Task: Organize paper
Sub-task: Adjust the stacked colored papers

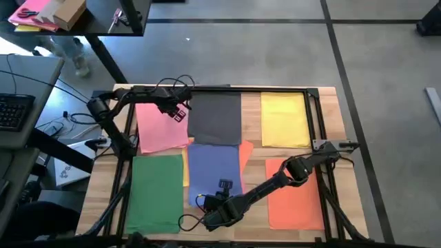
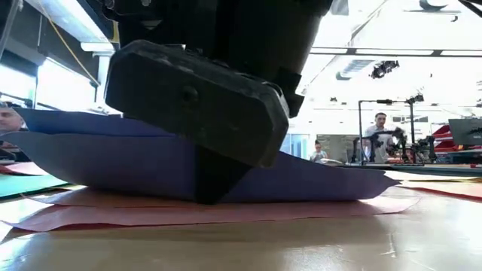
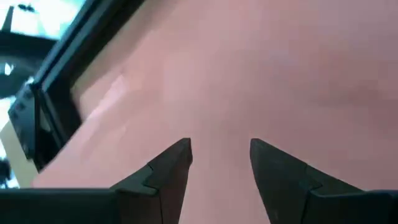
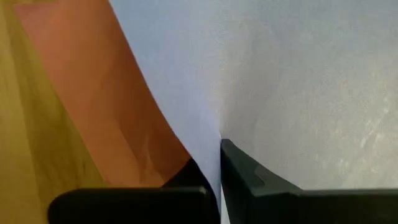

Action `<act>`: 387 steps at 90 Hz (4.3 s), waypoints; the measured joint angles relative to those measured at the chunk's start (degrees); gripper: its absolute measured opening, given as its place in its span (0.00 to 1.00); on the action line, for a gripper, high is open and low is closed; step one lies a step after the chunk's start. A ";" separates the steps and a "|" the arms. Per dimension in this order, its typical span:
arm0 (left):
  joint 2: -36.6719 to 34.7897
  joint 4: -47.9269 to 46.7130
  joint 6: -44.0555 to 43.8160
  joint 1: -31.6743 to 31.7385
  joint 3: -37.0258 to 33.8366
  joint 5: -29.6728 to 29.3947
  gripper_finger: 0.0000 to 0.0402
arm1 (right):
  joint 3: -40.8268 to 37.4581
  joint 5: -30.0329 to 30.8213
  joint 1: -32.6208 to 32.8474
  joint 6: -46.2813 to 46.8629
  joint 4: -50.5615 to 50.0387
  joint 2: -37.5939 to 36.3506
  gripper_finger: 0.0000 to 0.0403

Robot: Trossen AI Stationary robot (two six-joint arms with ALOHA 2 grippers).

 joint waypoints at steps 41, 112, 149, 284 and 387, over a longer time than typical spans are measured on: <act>-1.07 9.42 5.84 -1.53 0.54 1.63 0.39 | 0.01 0.16 -0.11 0.48 -0.74 0.00 0.00; -12.36 1.96 10.40 -6.68 1.11 6.00 0.39 | -3.88 -26.51 -3.82 2.95 -0.09 -4.48 0.00; -12.35 0.91 10.39 -7.14 1.10 9.11 0.39 | -1.70 -32.40 -1.92 4.37 0.26 -4.02 0.05; -30.97 -2.42 8.55 -6.92 -11.99 10.99 0.39 | 1.92 -19.32 -45.15 -46.89 18.11 -10.80 0.13; -55.85 18.85 6.17 -18.93 -11.97 19.10 0.39 | 2.45 -24.49 -47.17 -27.44 30.17 1.36 0.00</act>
